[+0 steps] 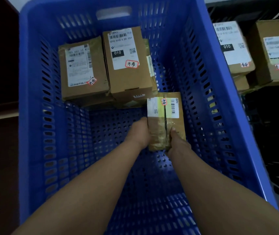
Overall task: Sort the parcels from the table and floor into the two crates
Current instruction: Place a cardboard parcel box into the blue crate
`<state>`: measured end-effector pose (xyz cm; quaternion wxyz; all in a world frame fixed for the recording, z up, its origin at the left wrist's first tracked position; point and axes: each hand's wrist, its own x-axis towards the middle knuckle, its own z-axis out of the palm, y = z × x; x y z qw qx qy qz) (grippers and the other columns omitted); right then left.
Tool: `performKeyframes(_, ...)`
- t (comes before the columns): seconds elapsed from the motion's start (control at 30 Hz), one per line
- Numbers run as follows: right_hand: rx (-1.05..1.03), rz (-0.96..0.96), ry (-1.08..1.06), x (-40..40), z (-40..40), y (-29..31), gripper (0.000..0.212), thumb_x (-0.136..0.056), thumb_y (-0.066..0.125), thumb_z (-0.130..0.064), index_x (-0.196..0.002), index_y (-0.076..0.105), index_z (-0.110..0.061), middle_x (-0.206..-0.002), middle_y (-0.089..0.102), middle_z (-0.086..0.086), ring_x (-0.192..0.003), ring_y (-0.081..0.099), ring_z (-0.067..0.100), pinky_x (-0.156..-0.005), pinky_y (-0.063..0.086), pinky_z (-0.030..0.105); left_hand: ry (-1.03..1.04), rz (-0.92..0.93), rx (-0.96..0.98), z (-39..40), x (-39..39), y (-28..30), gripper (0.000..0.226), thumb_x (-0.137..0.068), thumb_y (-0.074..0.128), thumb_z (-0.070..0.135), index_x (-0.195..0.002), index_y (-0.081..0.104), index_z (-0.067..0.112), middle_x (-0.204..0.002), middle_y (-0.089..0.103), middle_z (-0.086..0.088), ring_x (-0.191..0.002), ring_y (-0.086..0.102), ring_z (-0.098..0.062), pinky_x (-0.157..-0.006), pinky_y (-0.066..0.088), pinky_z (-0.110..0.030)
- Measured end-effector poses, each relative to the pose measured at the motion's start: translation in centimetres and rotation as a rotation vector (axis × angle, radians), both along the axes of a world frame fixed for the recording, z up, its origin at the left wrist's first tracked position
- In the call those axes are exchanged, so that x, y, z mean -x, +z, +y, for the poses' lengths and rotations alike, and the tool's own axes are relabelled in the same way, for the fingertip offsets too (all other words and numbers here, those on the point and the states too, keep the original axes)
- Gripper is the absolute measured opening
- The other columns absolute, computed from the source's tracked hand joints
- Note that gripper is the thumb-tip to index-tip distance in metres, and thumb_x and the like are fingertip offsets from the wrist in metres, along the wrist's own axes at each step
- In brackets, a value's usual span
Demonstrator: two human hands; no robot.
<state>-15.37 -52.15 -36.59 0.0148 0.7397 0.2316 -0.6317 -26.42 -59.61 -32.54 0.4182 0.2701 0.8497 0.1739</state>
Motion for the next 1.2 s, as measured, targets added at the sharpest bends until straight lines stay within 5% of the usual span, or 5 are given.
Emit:
performKeyframes(0.13,0.173,0.063,-0.158,2.0,0.6,0.1,0.038,-0.096,0.053,-0.046,-0.110,0.063,-0.012,-0.110,0.067,0.012,-0.100,0.065,0.029,-0.093,0.052,0.049,-0.230,0.723,-0.398,-0.4,1.3,3.2,0.027,-0.083,0.065,0.012,-0.109,0.062,0.013,-0.105,0.058,-0.009,-0.094,0.056,-0.027,-0.058,0.052,-0.037)
performKeyframes(0.23,0.091,0.035,-0.126,2.0,0.4,0.3,0.022,-0.094,0.063,-0.028,-0.095,0.061,-0.006,-0.096,0.065,0.010,-0.095,0.065,0.028,-0.087,0.055,0.047,-0.220,0.927,-0.390,0.4,3.4,4.5,0.048,-0.075,0.070,0.017,-0.122,0.060,0.010,-0.123,0.057,-0.014,-0.110,0.054,-0.035,-0.085,0.047,-0.043)
performKeyframes(0.4,-0.100,0.170,-0.094,5.5,4.8,1.4,0.036,-0.092,0.063,-0.007,-0.126,0.055,-0.001,-0.125,0.059,0.014,-0.109,0.060,0.028,-0.086,0.056,0.036,-0.307,0.812,-0.079,1.5,7.2,4.4,0.081,-0.092,0.056,0.045,-0.155,0.012,0.020,-0.161,0.011,-0.010,-0.149,0.003,-0.032,-0.119,0.008,-0.047)
performKeyframes(0.53,-0.016,0.294,-0.093,8.1,7.2,1.7,0.045,-0.095,0.057,-0.005,-0.138,0.047,-0.003,-0.139,0.049,0.013,-0.123,0.051,0.029,-0.102,0.047,0.040,-0.253,0.761,-0.087,2.2,7.6,4.1,0.068,-0.098,0.052,0.031,-0.155,0.015,0.021,-0.162,0.010,-0.008,-0.149,0.005,-0.030,-0.117,0.020,-0.046)
performKeyframes(1.2,0.004,0.329,-0.026,9.8,8.5,0.9,0.032,-0.103,0.037,-0.012,-0.130,0.053,-0.008,-0.123,0.057,0.016,-0.108,0.058,0.028,-0.096,0.051,0.036,-0.195,0.751,-0.018,3.5,7.6,4.8,0.064,-0.095,0.057,0.016,-0.151,0.027,0.022,-0.160,0.020,-0.006,-0.148,0.012,-0.030,-0.110,0.036,-0.047)
